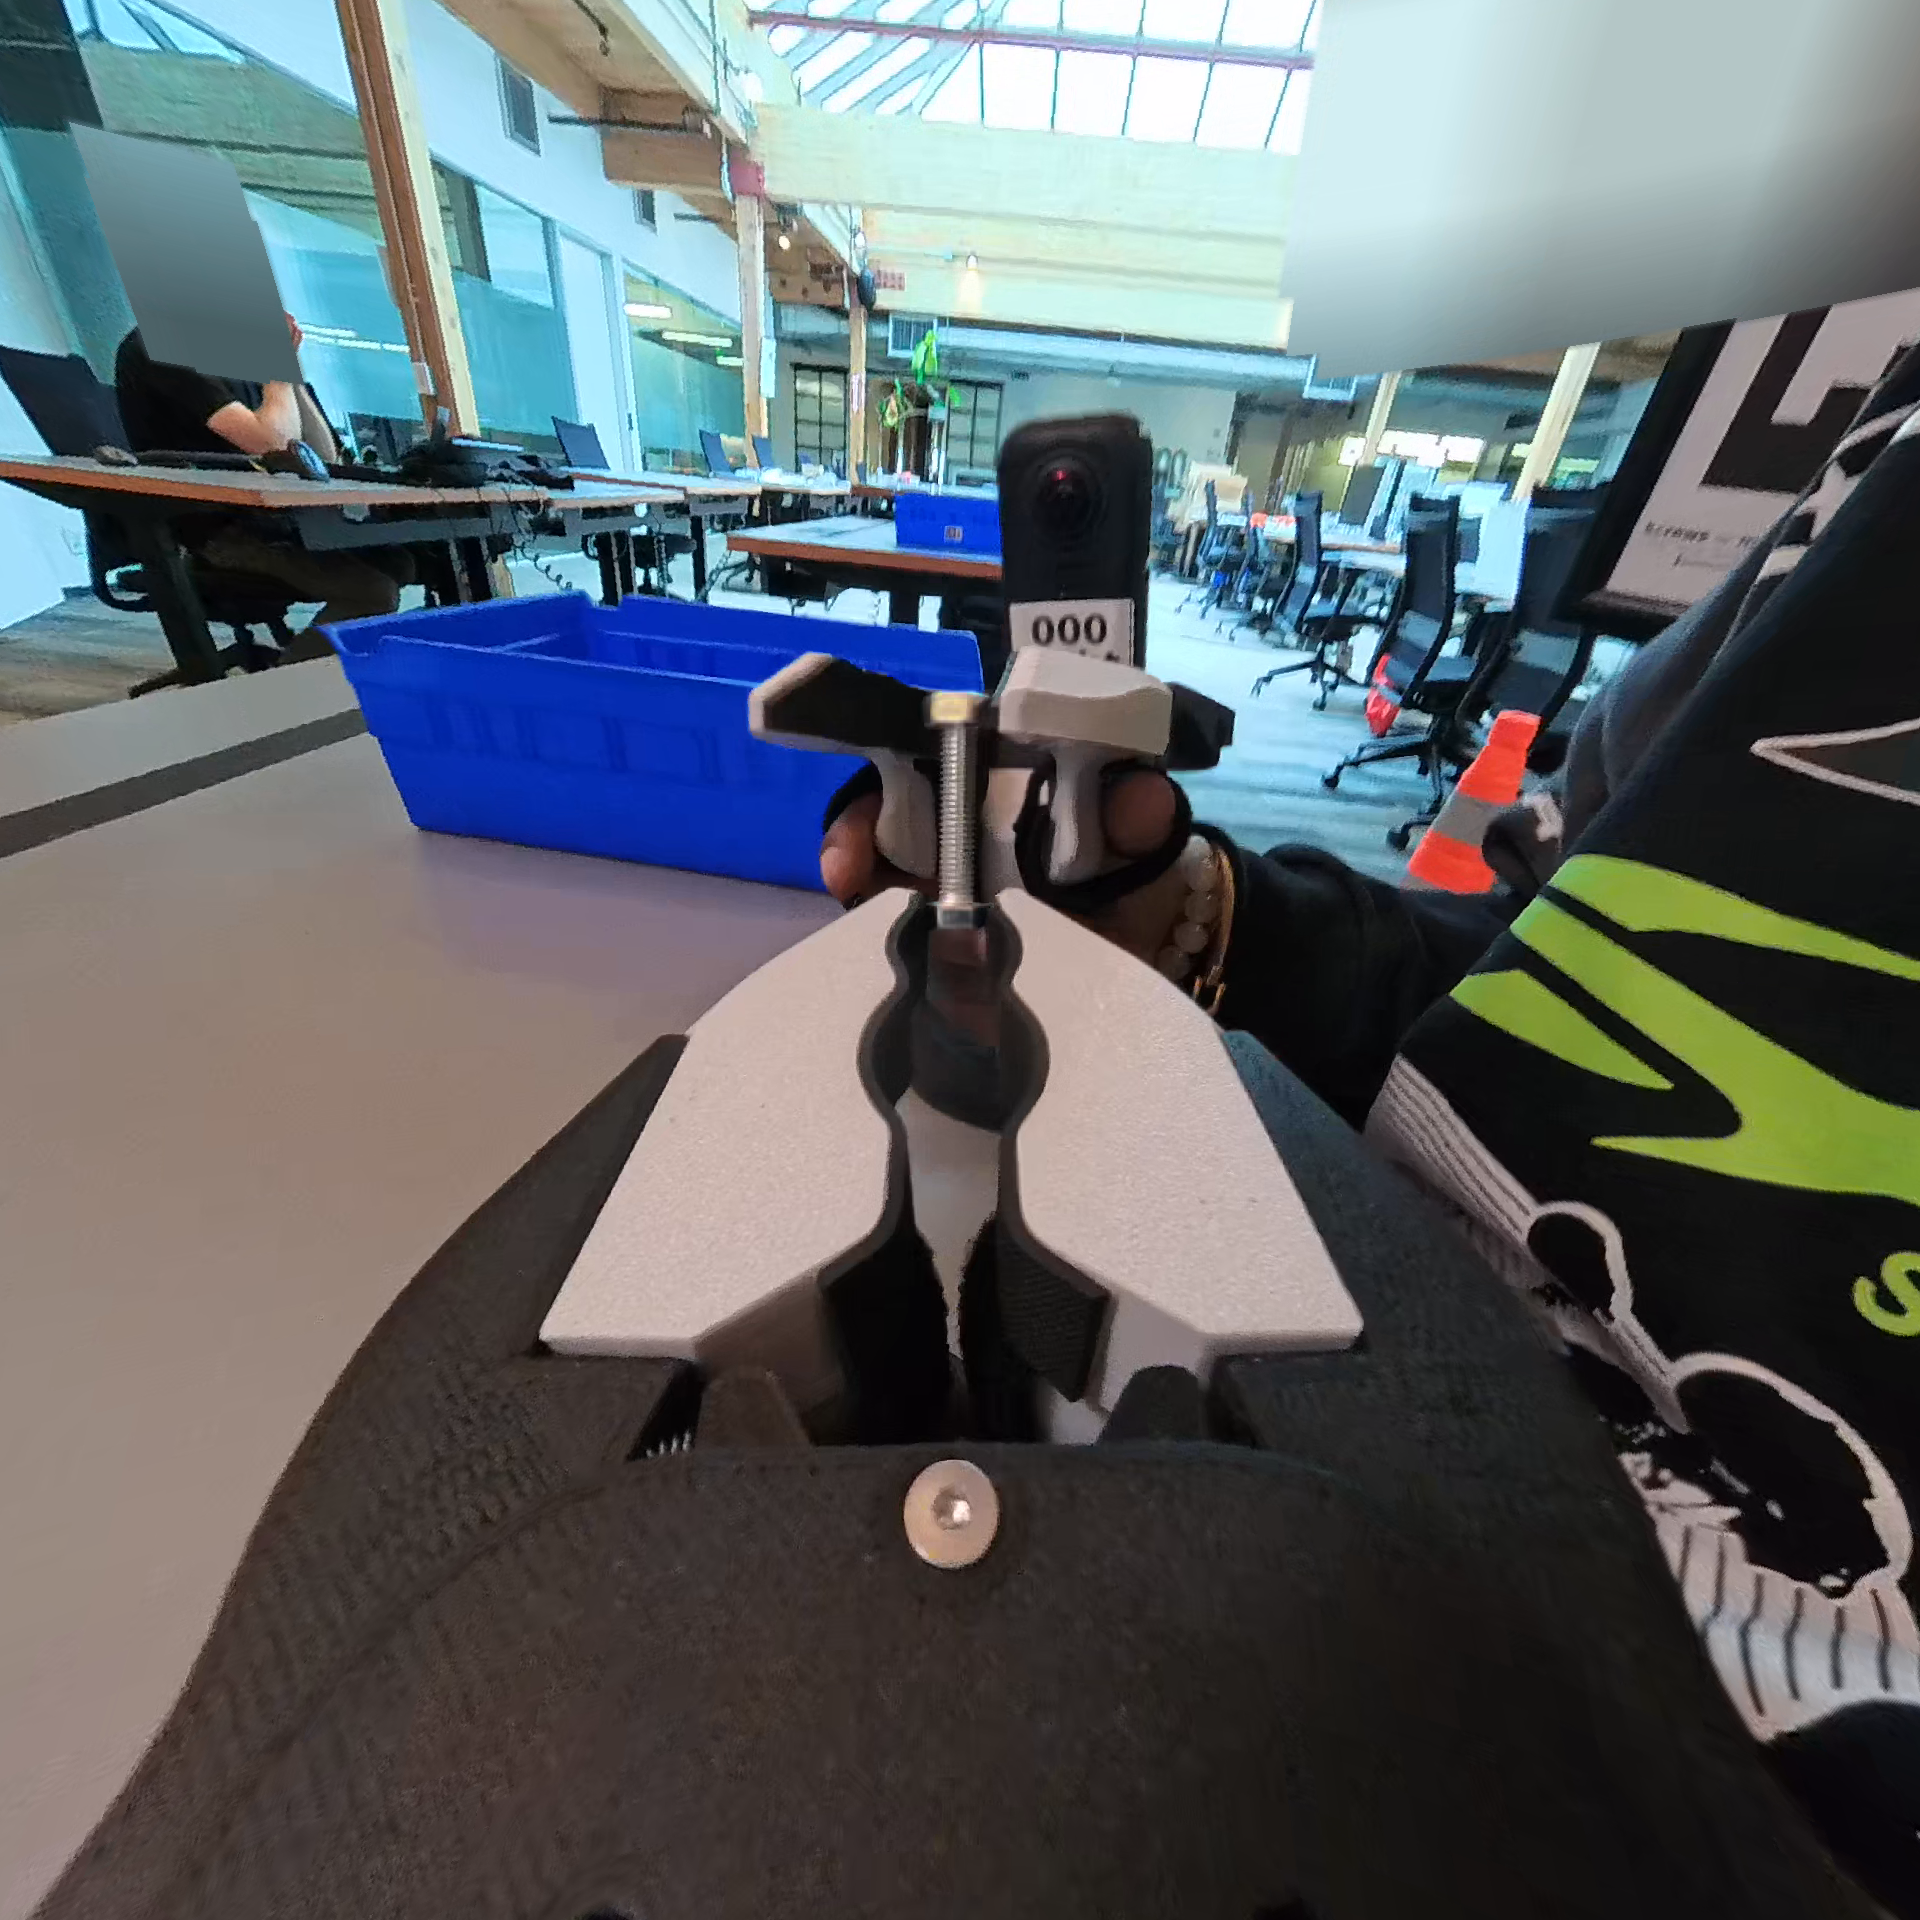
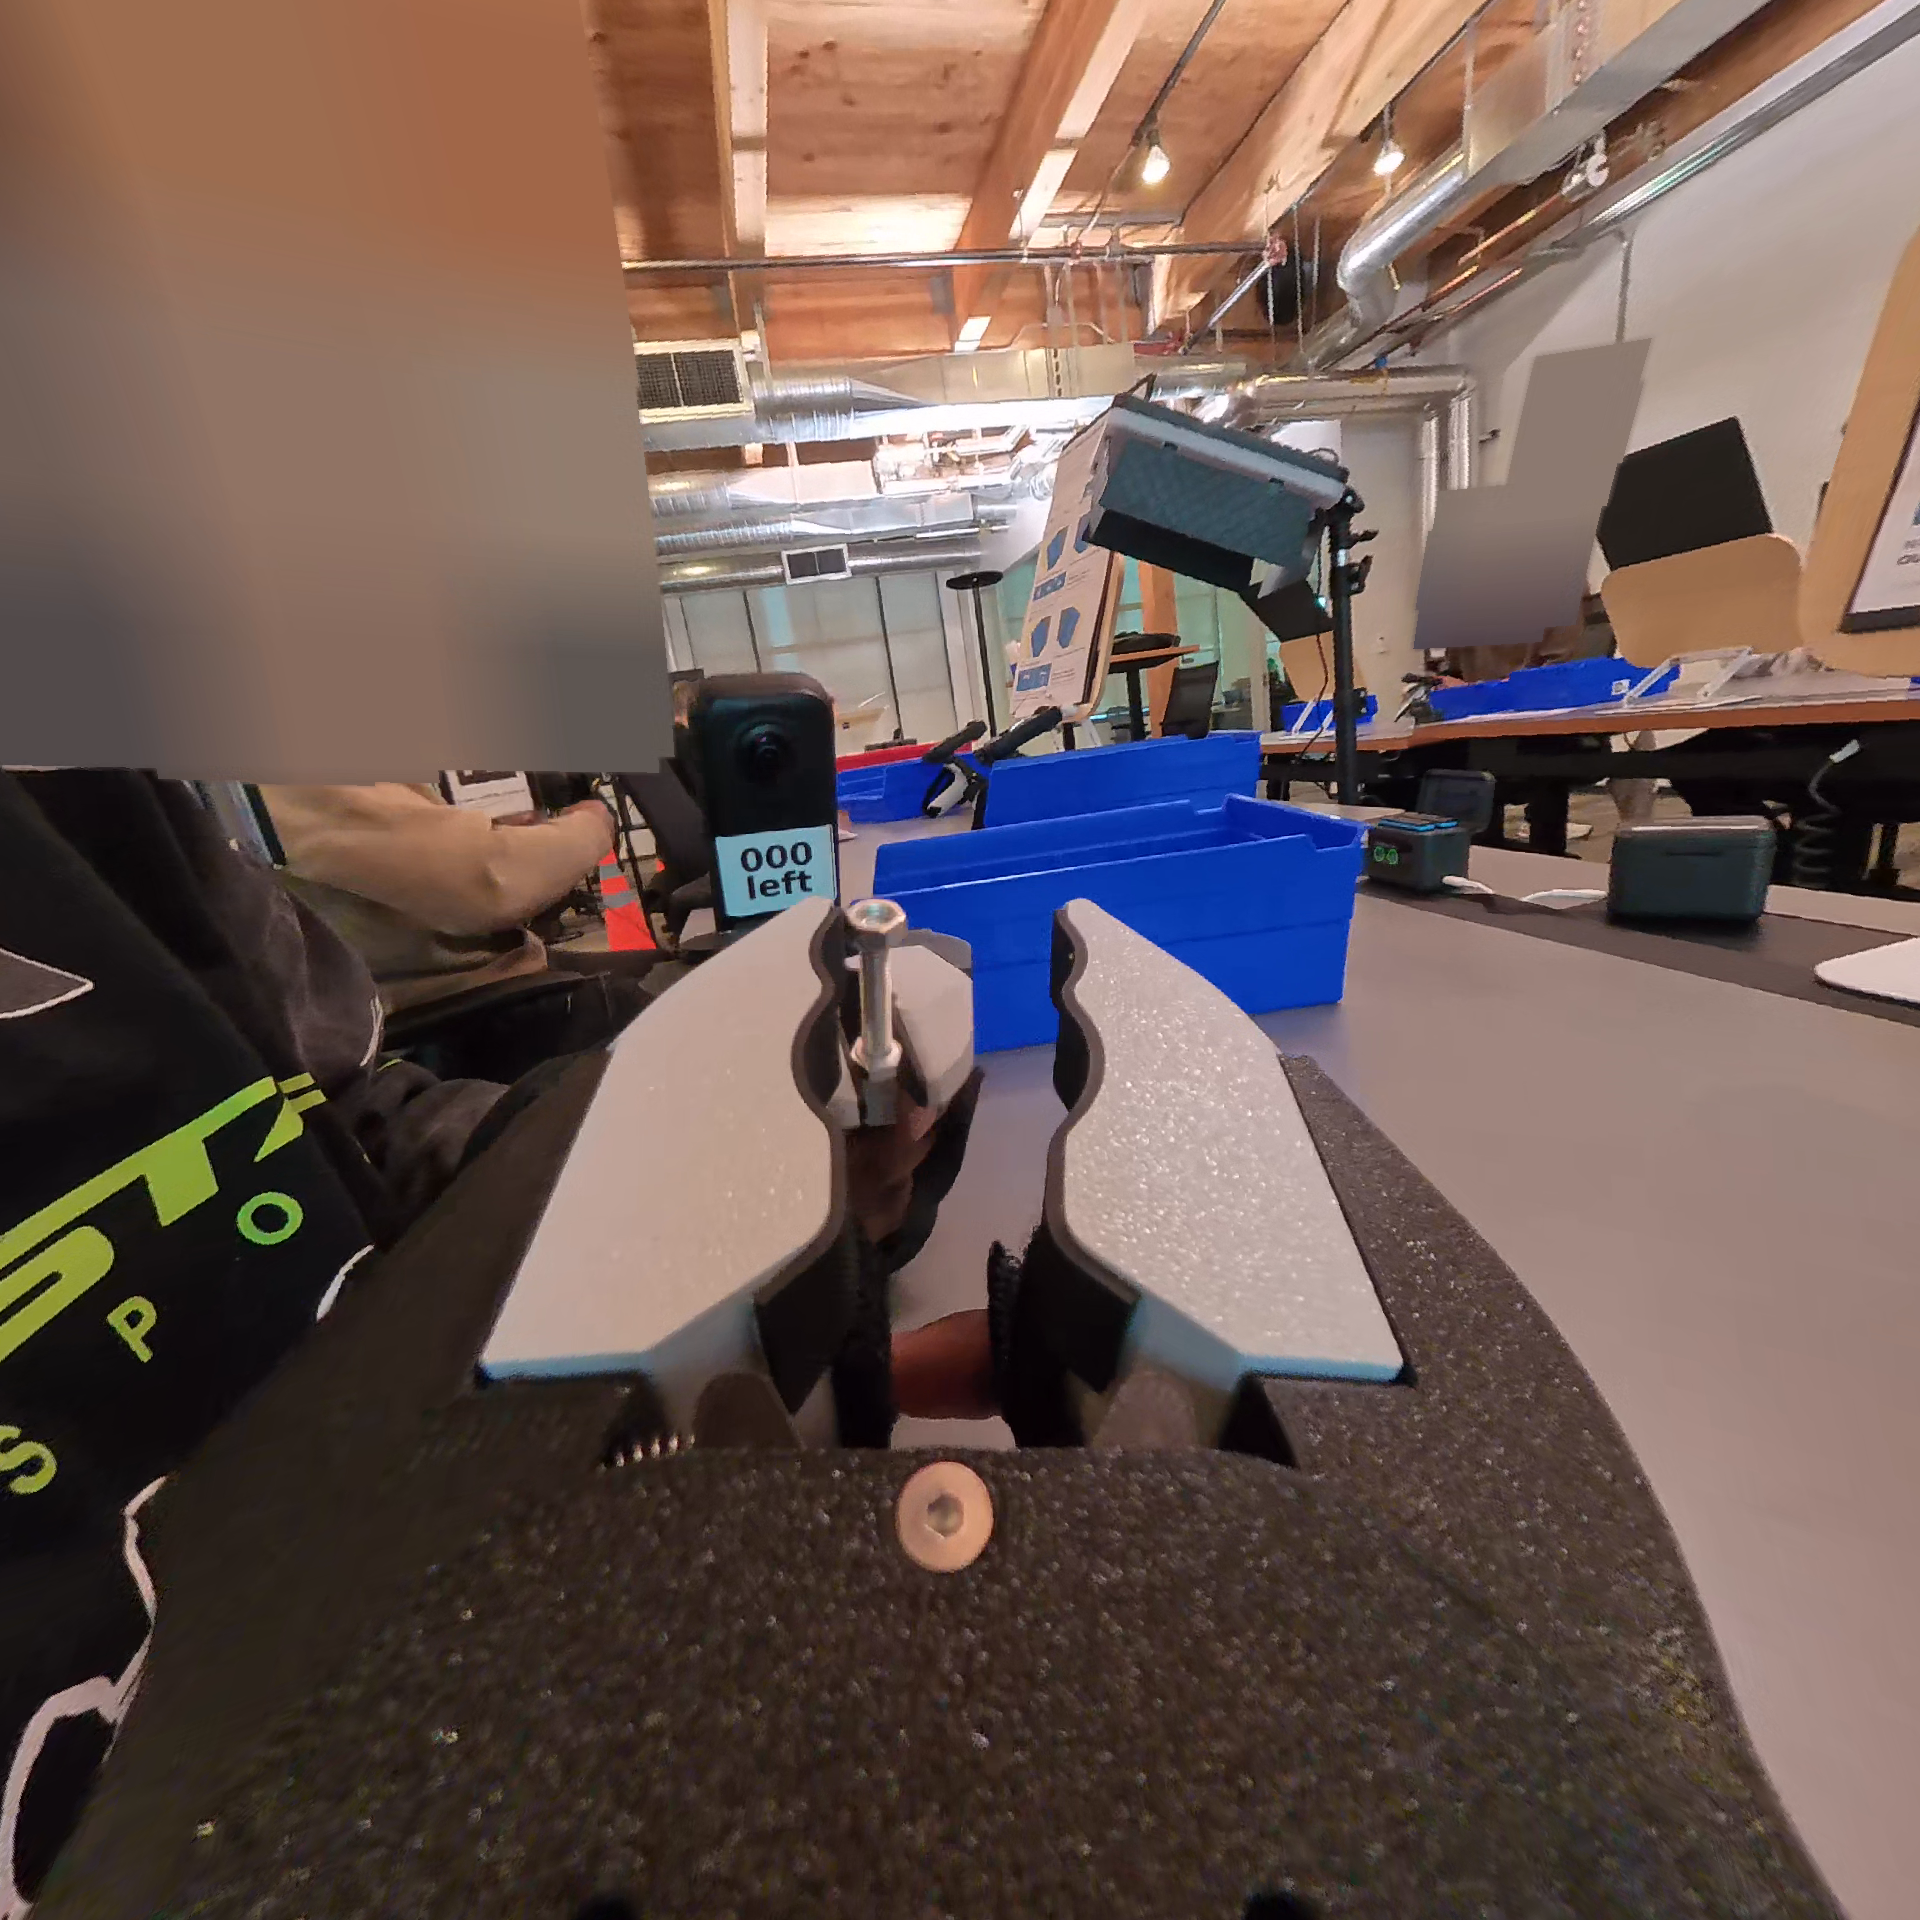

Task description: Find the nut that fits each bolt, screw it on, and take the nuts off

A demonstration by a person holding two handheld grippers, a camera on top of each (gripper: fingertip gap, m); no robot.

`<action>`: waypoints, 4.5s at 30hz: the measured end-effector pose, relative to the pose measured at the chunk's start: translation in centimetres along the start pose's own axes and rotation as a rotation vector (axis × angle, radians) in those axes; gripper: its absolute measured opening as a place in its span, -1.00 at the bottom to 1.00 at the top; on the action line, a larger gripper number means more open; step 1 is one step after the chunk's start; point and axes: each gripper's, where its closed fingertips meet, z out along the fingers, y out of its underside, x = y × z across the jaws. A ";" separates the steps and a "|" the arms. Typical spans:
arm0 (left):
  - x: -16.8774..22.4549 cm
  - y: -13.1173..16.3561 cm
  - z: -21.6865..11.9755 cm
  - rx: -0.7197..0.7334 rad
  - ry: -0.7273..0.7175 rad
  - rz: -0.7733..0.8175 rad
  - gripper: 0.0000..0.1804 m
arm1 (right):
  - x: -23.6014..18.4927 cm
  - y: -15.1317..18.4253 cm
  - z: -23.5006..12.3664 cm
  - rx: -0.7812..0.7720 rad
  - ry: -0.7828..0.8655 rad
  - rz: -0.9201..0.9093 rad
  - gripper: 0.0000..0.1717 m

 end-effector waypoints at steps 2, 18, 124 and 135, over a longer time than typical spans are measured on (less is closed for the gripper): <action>0.1 -0.7 -0.4 0.051 0.017 -0.028 -0.89 | 0.6 -0.4 -0.4 0.026 0.033 0.007 -0.65; -0.7 0.8 0.2 -0.058 -0.053 0.023 -0.89 | -1.1 0.4 0.1 -0.028 -0.055 -0.028 -0.82; -5.6 -3.0 -5.5 0.002 -0.548 0.110 -0.26 | 19.2 -7.1 -24.0 -0.507 1.141 -0.112 -0.39; -7.8 -3.8 -25.8 -0.118 -1.387 0.206 -0.18 | 11.7 -4.5 -21.1 -0.399 1.026 -0.138 0.02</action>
